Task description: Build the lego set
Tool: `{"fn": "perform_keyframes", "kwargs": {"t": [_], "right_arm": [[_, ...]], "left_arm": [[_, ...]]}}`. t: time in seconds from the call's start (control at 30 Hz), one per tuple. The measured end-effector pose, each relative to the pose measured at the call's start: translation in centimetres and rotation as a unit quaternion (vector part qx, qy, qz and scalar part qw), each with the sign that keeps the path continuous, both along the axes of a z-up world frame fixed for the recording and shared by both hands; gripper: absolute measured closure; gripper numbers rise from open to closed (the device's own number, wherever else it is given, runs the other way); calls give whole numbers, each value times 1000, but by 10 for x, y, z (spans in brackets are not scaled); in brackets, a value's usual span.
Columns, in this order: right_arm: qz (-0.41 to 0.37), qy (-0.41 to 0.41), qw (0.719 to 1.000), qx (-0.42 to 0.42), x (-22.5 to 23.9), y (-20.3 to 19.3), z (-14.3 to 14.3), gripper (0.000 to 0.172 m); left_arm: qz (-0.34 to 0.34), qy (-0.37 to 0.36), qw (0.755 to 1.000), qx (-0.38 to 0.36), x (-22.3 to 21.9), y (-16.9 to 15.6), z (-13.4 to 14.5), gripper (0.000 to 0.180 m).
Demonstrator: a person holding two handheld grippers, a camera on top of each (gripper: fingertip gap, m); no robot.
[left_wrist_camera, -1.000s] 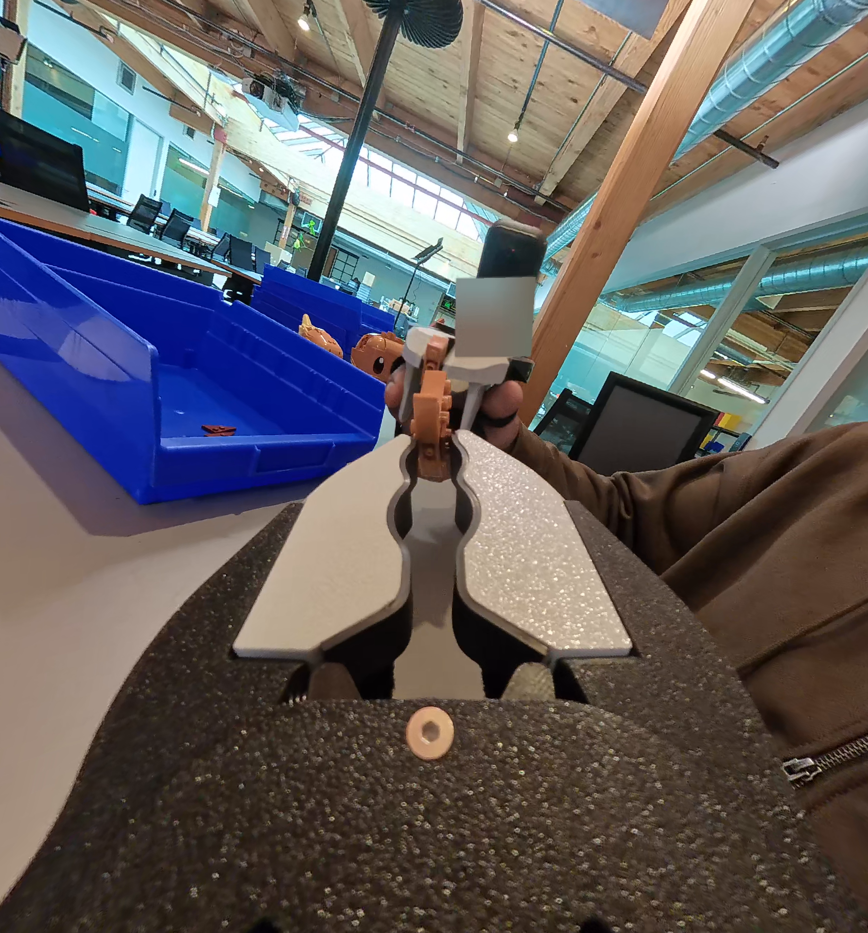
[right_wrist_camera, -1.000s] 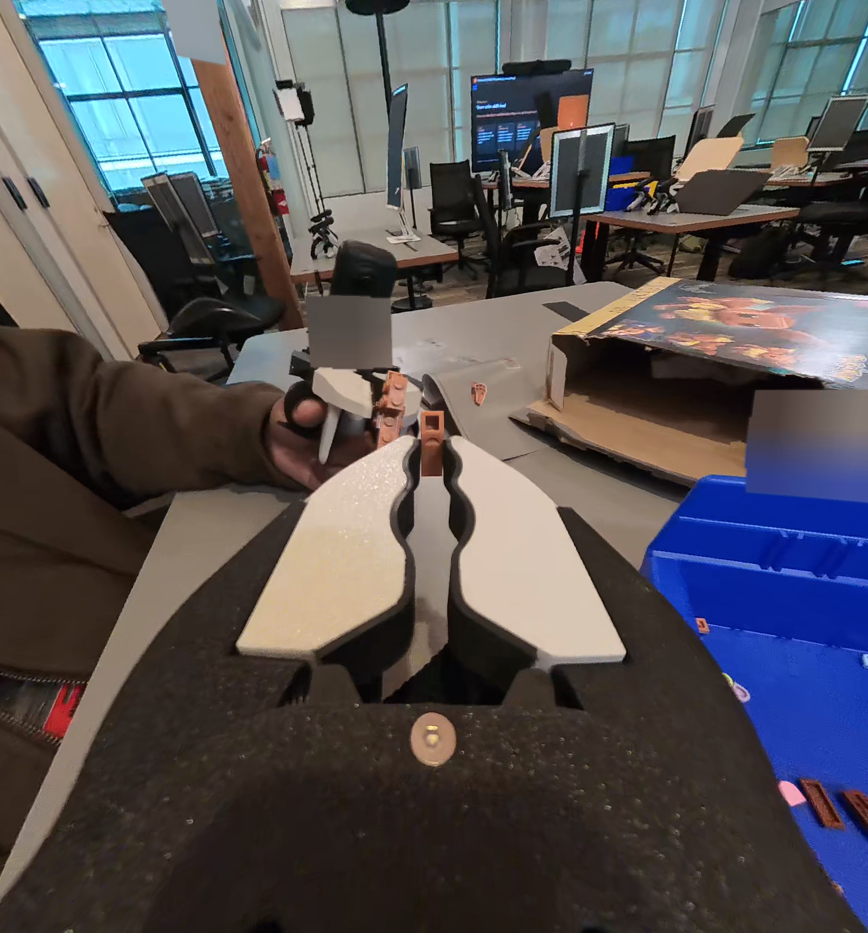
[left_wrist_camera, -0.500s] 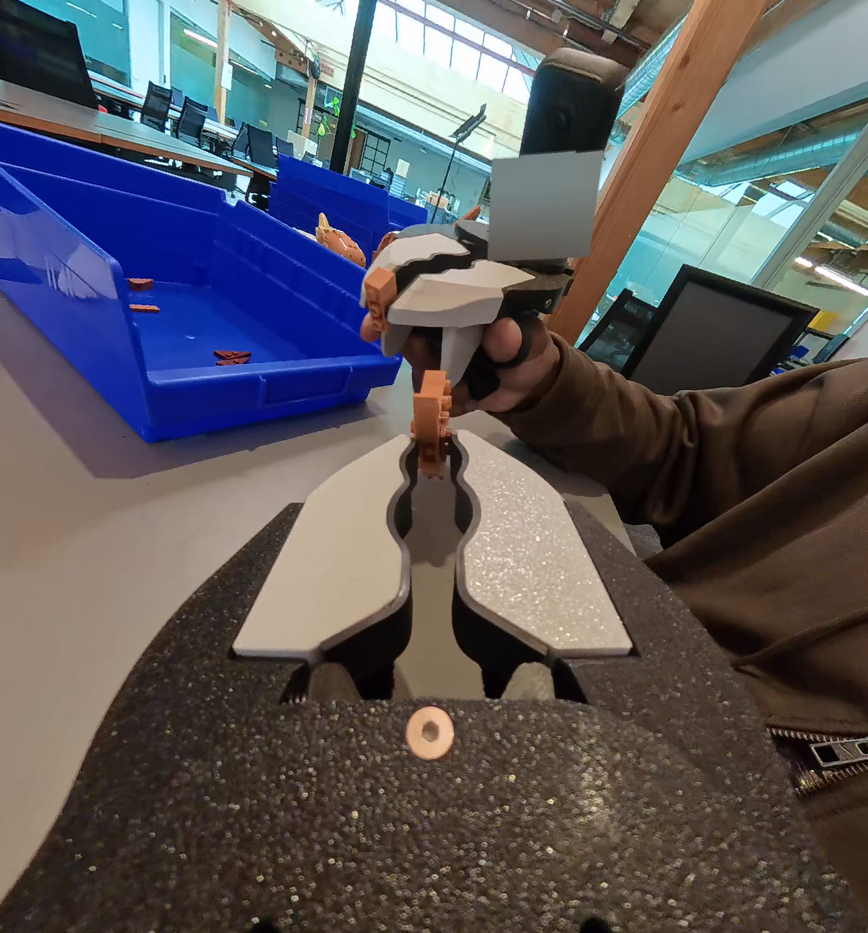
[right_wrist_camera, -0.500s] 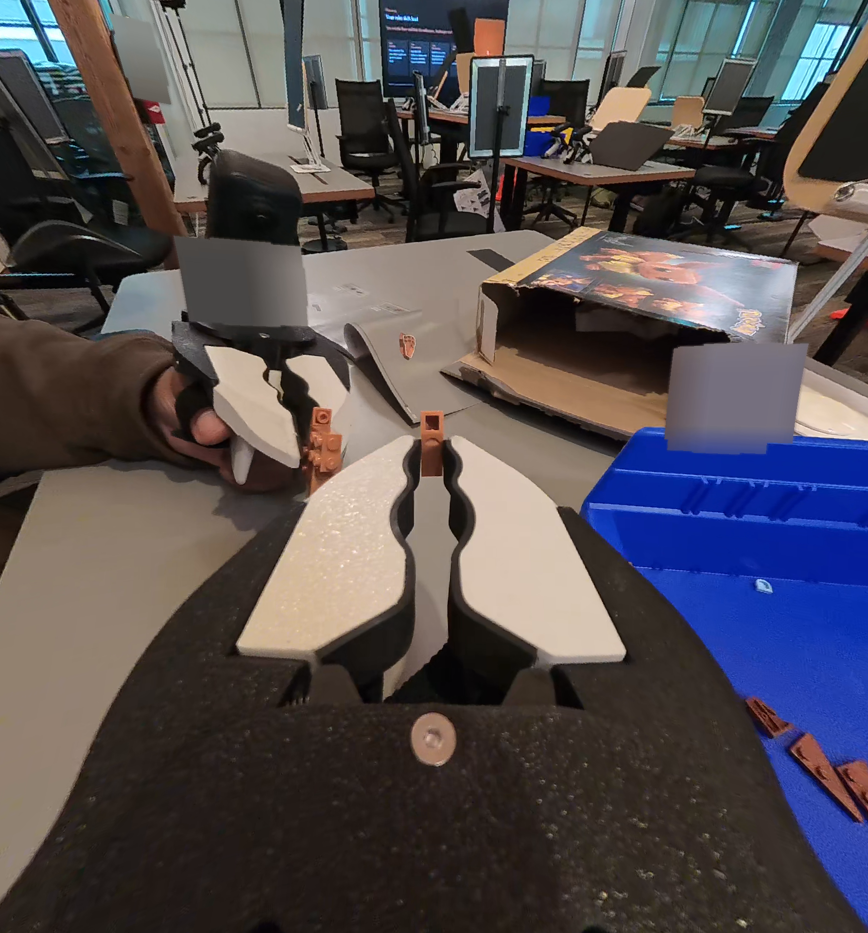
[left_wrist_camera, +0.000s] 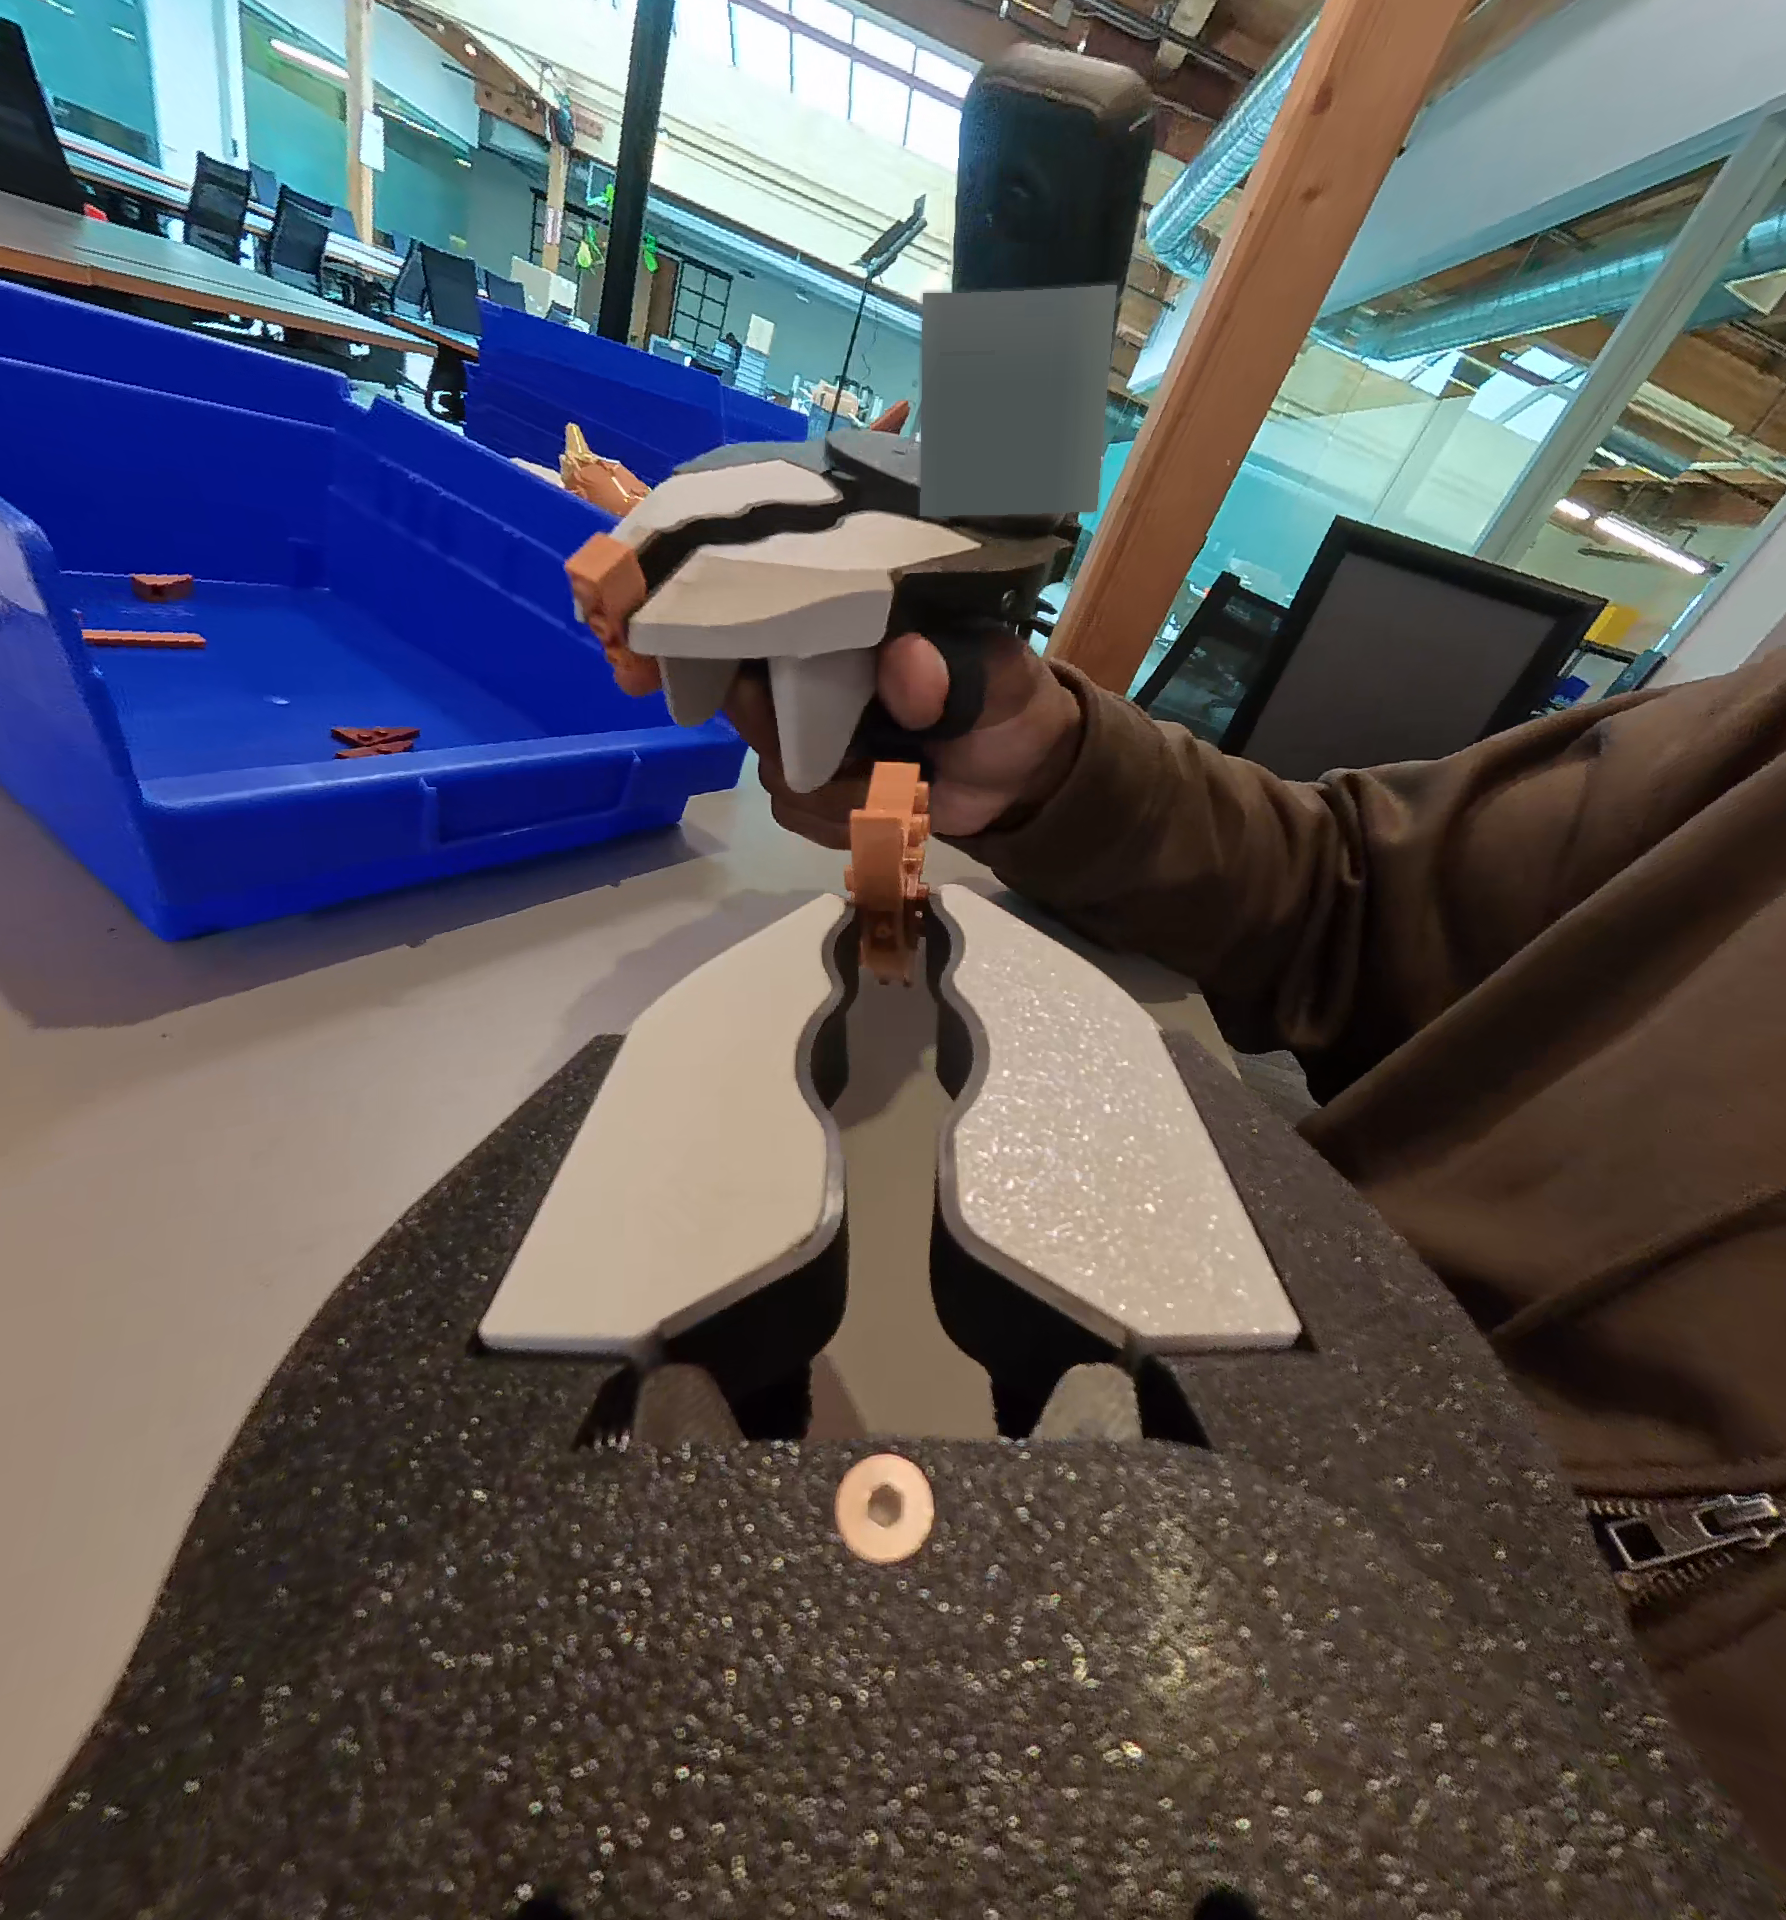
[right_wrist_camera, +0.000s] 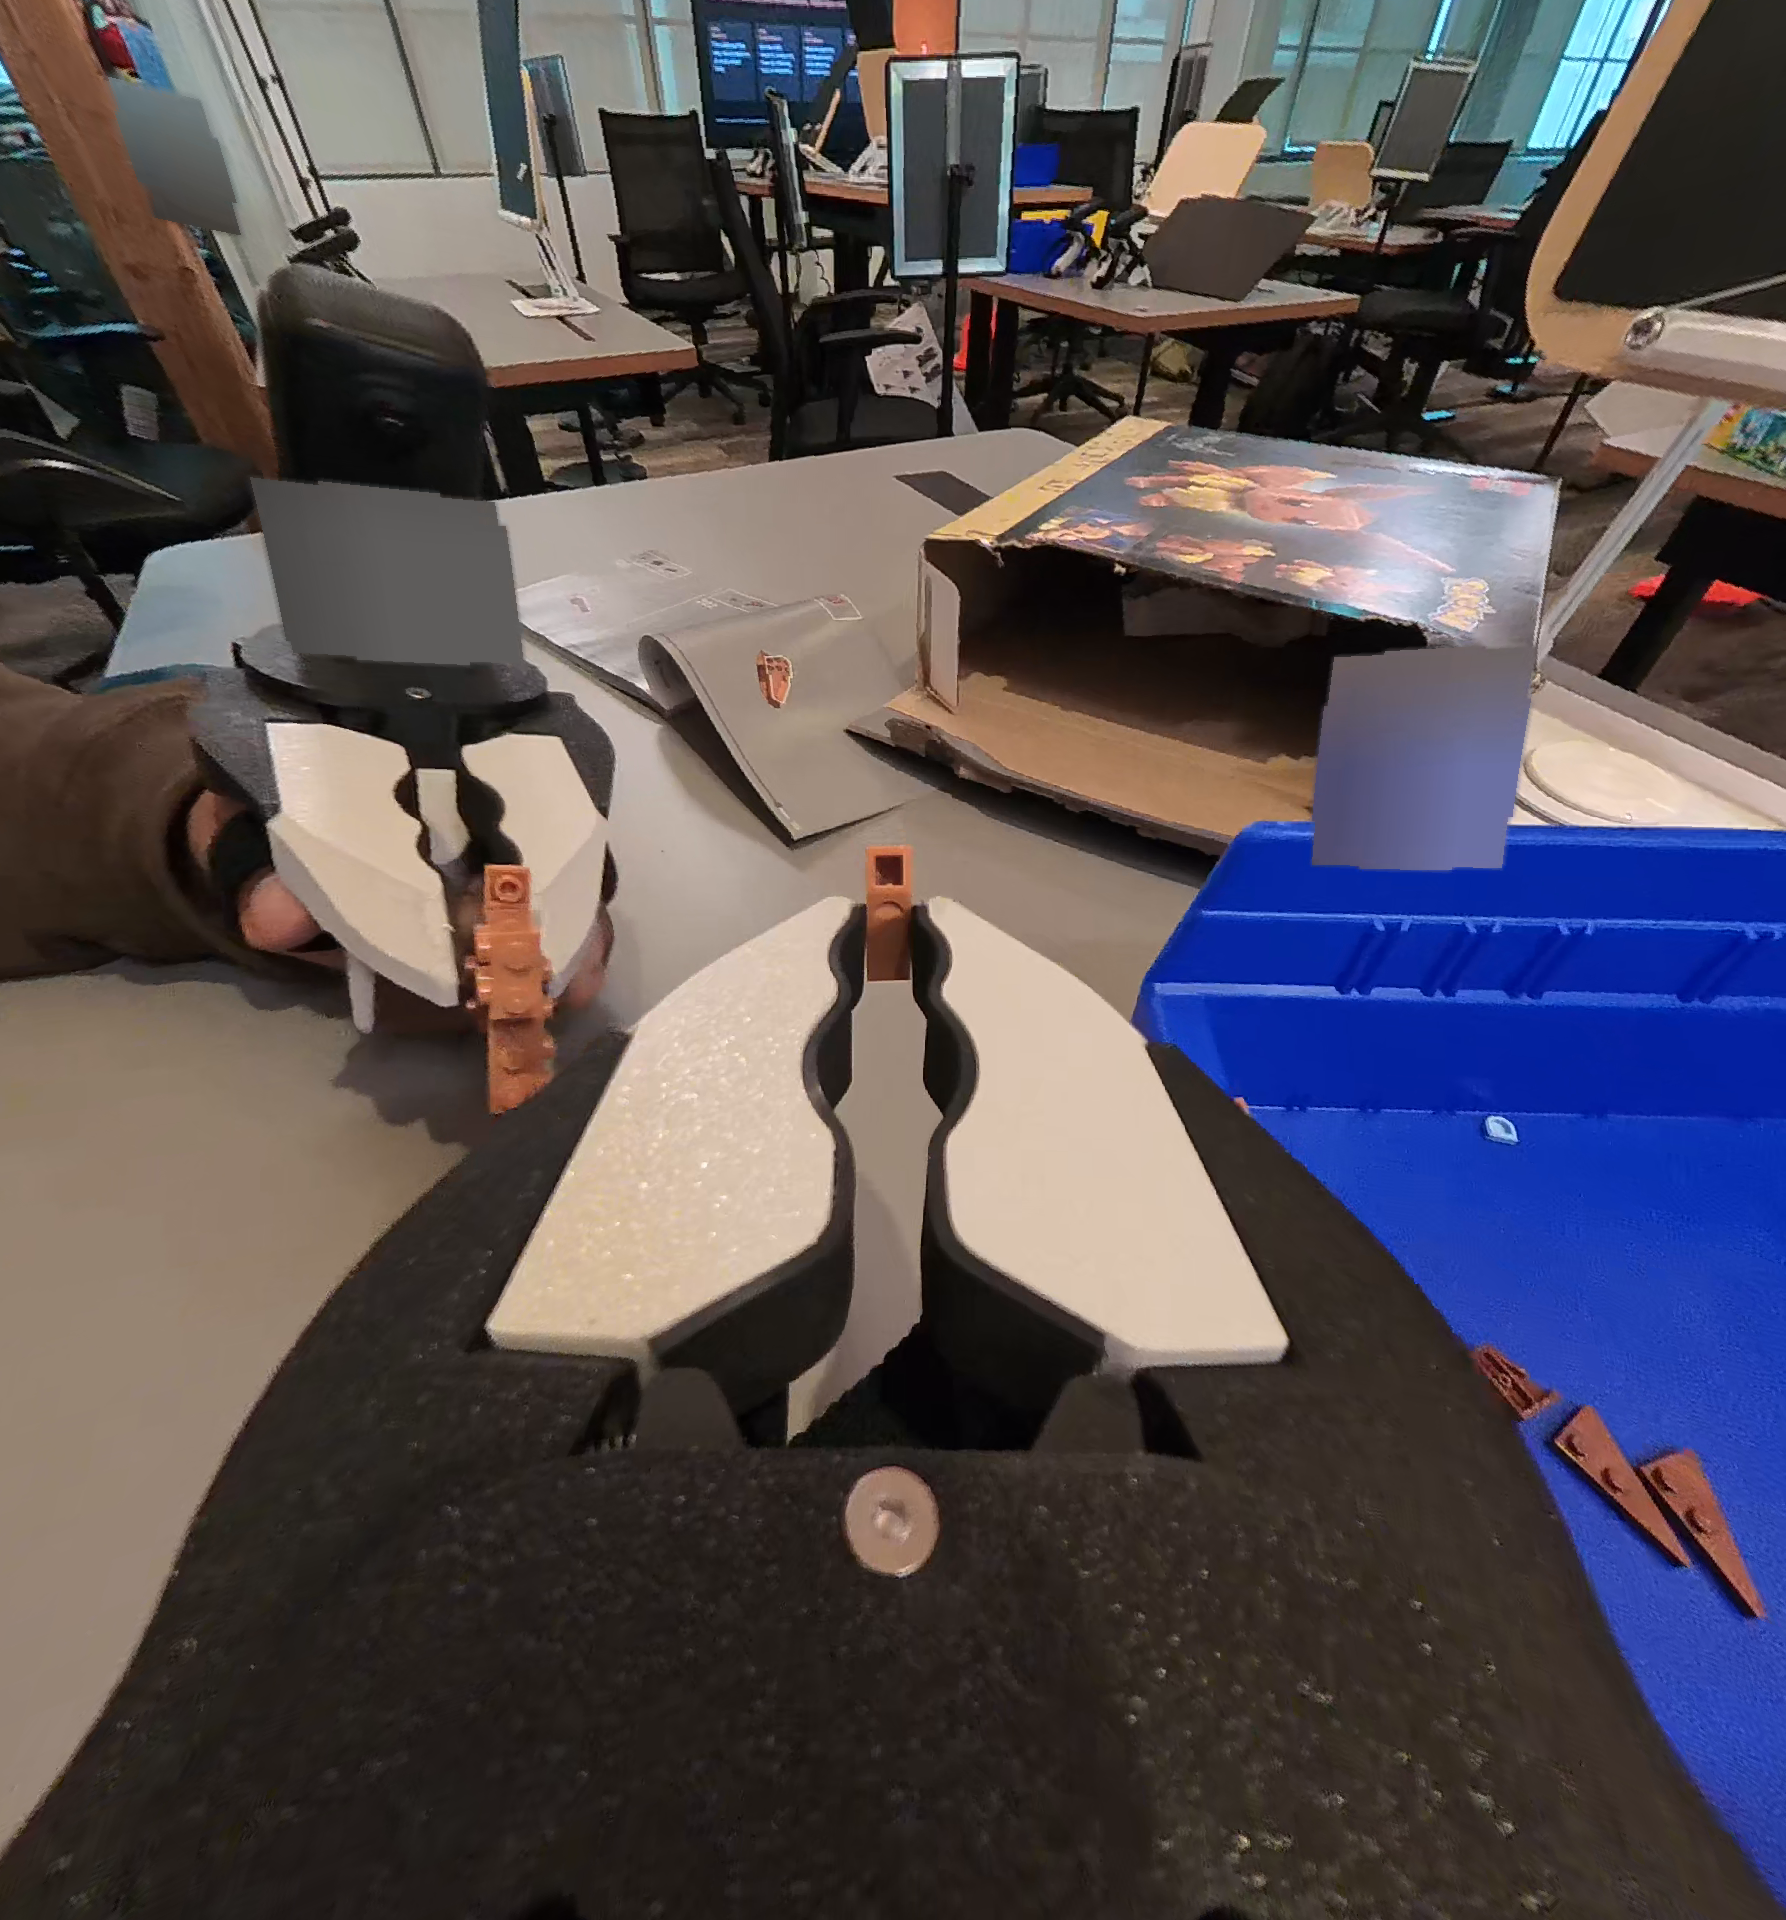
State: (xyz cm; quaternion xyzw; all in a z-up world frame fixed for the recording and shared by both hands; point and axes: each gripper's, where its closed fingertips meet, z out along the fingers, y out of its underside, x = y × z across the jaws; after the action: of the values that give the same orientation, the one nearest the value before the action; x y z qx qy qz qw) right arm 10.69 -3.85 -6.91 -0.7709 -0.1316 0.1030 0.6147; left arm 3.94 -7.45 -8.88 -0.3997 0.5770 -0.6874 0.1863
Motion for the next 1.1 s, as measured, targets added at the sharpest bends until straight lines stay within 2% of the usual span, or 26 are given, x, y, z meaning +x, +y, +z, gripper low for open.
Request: {"fn": "perform_keyframes", "kwargs": {"t": [0.27,0.5,0.7,0.87,1.1], "right_arm": [[8,-2,1000,-18,-5,1,-13,164],[-4,22,1000,12,-2,7,-17,164],[-12,44,998,30,-4,14,-21,164],[2,28,999,31,-12,23,-22,164],[26,30,999,27,-23,21,-24,164]], "left_arm": [[21,-19,999,-37,2,10,8,169],[55,-48,994,-76,2,29,18,169],[75,-45,991,-99,-2,45,21,169],[89,-43,987,-127,-3,60,23,169],[104,-52,987,-107,-1,64,22,169]]}}
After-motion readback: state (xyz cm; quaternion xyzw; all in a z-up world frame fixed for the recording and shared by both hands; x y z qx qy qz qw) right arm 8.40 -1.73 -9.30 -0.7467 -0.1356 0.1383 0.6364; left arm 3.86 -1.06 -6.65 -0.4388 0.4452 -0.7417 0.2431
